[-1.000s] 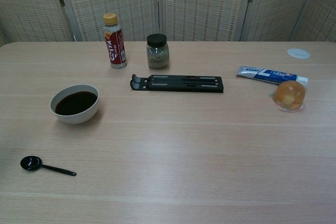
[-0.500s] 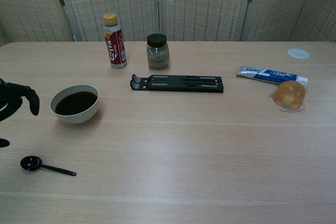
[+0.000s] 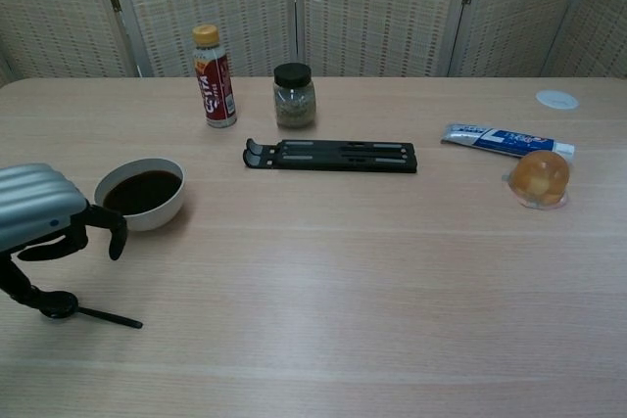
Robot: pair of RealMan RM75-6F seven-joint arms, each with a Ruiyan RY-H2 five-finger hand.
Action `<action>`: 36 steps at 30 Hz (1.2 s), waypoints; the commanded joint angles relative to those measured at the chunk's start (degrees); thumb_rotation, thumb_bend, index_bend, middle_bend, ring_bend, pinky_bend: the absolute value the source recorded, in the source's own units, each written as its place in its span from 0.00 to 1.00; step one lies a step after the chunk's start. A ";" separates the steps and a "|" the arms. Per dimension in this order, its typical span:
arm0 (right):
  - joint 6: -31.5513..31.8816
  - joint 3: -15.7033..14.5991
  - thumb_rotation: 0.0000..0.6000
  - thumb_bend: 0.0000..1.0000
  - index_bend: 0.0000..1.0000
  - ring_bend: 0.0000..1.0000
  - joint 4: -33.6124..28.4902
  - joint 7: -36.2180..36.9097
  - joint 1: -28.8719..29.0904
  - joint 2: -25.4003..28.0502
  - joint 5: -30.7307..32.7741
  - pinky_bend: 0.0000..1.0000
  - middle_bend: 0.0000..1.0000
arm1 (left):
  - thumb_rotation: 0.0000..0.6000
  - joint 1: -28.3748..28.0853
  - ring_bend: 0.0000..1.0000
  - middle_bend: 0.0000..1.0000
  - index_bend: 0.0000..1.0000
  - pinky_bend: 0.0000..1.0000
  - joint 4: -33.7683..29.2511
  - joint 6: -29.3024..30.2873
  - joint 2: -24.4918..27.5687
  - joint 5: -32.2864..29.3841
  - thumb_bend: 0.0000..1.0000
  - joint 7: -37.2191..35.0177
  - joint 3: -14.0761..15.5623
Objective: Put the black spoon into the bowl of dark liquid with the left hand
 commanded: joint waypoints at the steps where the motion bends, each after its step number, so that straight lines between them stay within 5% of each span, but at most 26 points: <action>1: -0.10 -0.02 1.00 0.17 0.04 0.09 0.17 0.15 -0.01 -0.08 0.08 0.12 0.07 | 1.00 -0.34 0.90 0.97 0.49 1.00 -0.73 -2.07 -1.13 -2.47 0.22 3.22 0.10; 36: -1.42 -0.26 1.00 0.17 0.03 0.09 3.70 3.24 -0.13 -1.33 1.05 0.12 0.07 | 1.00 -2.88 0.92 0.99 0.52 1.00 -6.08 -8.17 -6.06 -24.34 0.37 21.96 -0.77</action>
